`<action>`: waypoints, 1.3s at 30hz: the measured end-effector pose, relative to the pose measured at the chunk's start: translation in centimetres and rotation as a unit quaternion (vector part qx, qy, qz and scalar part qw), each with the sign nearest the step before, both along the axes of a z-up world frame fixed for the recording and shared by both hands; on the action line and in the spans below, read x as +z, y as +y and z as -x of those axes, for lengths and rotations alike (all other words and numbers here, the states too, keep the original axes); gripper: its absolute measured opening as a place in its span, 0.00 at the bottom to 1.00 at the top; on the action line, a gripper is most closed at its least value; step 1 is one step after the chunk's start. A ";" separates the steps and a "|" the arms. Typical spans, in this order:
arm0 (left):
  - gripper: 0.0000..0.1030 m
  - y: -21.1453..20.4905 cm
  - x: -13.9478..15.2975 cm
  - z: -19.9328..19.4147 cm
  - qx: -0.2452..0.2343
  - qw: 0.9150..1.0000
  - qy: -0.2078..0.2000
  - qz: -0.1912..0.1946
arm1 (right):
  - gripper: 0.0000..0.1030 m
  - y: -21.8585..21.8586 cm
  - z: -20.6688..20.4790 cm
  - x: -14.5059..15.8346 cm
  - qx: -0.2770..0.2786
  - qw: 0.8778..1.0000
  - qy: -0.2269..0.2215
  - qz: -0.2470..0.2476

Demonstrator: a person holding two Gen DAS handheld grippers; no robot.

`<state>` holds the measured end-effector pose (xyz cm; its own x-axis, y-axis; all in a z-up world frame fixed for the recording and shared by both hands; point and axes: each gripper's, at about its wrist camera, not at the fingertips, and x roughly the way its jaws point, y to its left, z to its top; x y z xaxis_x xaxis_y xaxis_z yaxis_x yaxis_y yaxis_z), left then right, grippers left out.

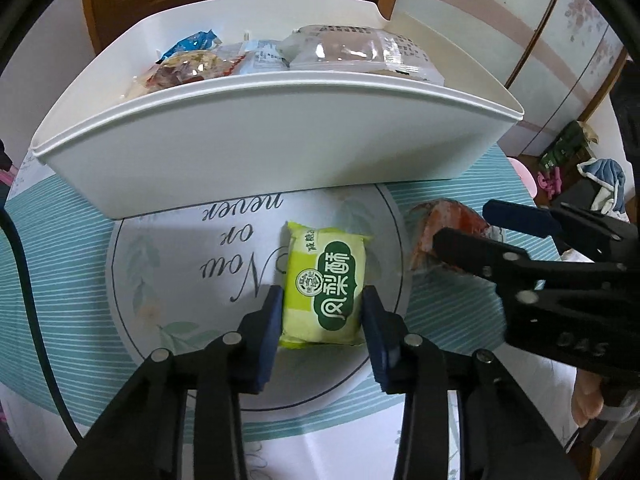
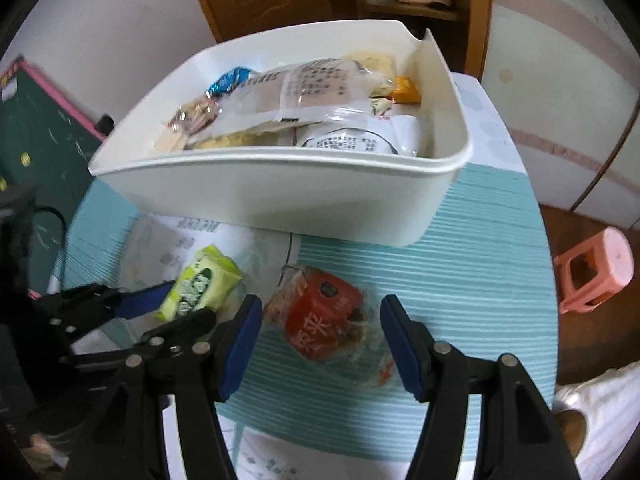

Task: Organize snacks
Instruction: 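Grasp the green pastry packet with the left gripper while the right grasps the red packet, then carry both packets over the white bin and open both grippers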

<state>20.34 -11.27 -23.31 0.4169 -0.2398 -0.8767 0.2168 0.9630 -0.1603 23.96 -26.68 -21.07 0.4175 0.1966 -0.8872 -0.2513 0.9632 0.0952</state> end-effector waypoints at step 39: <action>0.35 8.8 21.2 6.6 -0.016 0.987 -0.159 -0.024 | 0.53 5.6 6.8 20.0 0.029 0.984 -0.172 -0.034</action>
